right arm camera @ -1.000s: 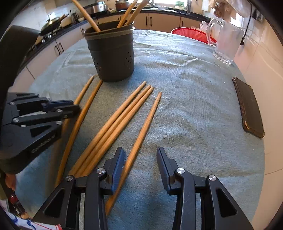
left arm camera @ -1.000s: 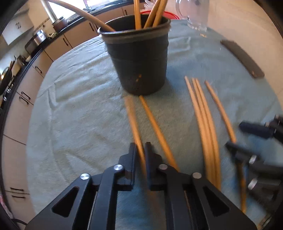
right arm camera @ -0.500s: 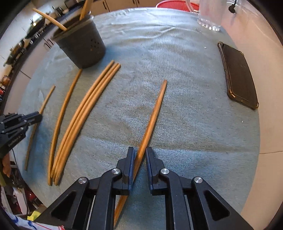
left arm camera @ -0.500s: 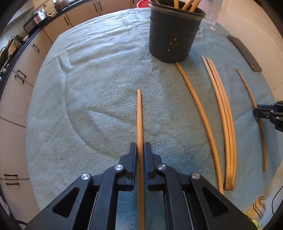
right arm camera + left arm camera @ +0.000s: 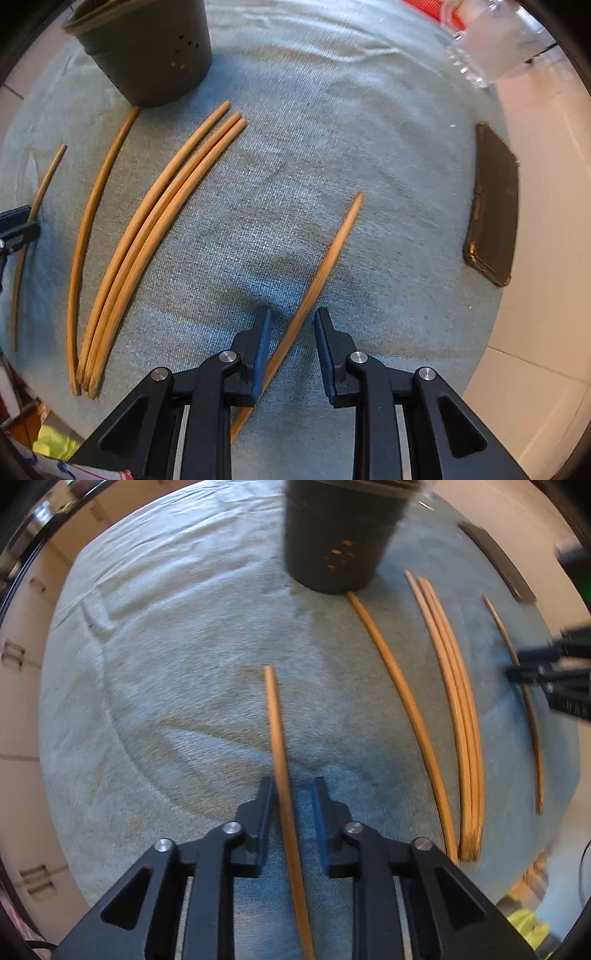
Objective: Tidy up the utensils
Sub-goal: 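Grasp a chopstick with the left tool while the right tool grasps and lifts another, then carry both chopsticks upright over the black holder and lower them in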
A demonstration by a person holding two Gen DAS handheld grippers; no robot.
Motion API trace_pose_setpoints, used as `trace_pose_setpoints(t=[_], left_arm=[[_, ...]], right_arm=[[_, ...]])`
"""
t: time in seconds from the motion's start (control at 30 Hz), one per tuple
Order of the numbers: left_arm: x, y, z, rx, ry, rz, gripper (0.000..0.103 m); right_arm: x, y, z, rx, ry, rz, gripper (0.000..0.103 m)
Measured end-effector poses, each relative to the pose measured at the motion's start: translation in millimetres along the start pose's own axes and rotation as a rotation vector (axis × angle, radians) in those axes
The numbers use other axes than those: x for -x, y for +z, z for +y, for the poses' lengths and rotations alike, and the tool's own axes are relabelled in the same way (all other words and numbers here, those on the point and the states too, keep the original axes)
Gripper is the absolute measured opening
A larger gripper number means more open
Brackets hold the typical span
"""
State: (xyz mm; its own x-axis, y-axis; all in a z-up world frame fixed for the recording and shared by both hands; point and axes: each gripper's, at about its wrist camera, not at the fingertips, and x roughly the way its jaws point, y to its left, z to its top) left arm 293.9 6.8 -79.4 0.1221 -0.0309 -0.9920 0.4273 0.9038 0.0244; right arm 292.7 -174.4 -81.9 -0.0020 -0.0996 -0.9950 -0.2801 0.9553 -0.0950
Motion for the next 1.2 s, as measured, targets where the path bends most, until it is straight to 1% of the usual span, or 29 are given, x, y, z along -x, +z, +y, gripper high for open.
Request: trace_pose_setpoints(t=[0.07, 0.1, 0.13, 0.2, 0.27, 0.3, 0.37, 0.47, 0.6, 0.67, 0.8, 0.83, 0.93, 1.03, 1.1, 1.2], left_arm=[[0, 0, -3, -0.017, 0.007, -0.008, 0.021], [1, -1, -2, -0.013, 0.005, -0.017, 0.020], [2, -2, -3, -0.014, 0.008, -0.030, 0.008], [4, -9, -2, -0.017, 0.009, -0.063, 0.007], [10, -23, 7, 0.040, 0.008, -0.101, 0.006], [13, -28, 10, 0.056, 0.009, -0.123, 0.006], [26, -40, 13, 0.083, 0.007, -0.190, 0.006], [52, -62, 21, 0.148, -0.027, -0.293, 0.006], [85, -87, 22, 0.192, 0.019, -0.429, 0.007], [104, -94, 22, 0.213, 0.016, -0.496, 0.007], [126, -102, 20, 0.257, 0.013, -0.619, 0.007], [132, -104, 18, 0.263, 0.024, -0.649, 0.007], [150, -110, 9, 0.270, 0.060, -0.740, 0.007], [167, -114, 6, 0.286, 0.044, -0.795, 0.007], [176, -109, 6, 0.306, 0.023, -0.824, 0.007], [185, -98, 10, 0.347, 0.001, -0.864, 0.007]], right_arm=[[0, 11, -3, 0.026, 0.008, 0.017, 0.025], [1, 12, -2, 0.045, 0.004, 0.012, 0.020], [2, 14, 0, 0.065, 0.002, 0.002, 0.016], [5, 12, 12, 0.114, -0.019, -0.044, 0.009], [6, 10, 16, 0.117, -0.015, -0.103, 0.007], [7, 8, 14, 0.105, -0.001, -0.125, 0.007], [9, 1, 3, 0.046, 0.054, -0.187, 0.007], [14, -16, -9, -0.019, 0.122, -0.276, 0.007], [36, -42, -19, -0.078, 0.208, -0.432, 0.007], [46, -57, -21, -0.114, 0.247, -0.506, 0.007], [65, -86, -24, -0.156, 0.256, -0.639, 0.007], [73, -99, -22, -0.165, 0.252, -0.667, 0.007], [83, -116, -22, -0.193, 0.254, -0.747, 0.007], [98, -131, -26, -0.214, 0.237, -0.827, 0.007], [108, -137, -25, -0.224, 0.220, -0.883, 0.007], [118, -139, -25, -0.240, 0.230, -0.940, 0.007]])
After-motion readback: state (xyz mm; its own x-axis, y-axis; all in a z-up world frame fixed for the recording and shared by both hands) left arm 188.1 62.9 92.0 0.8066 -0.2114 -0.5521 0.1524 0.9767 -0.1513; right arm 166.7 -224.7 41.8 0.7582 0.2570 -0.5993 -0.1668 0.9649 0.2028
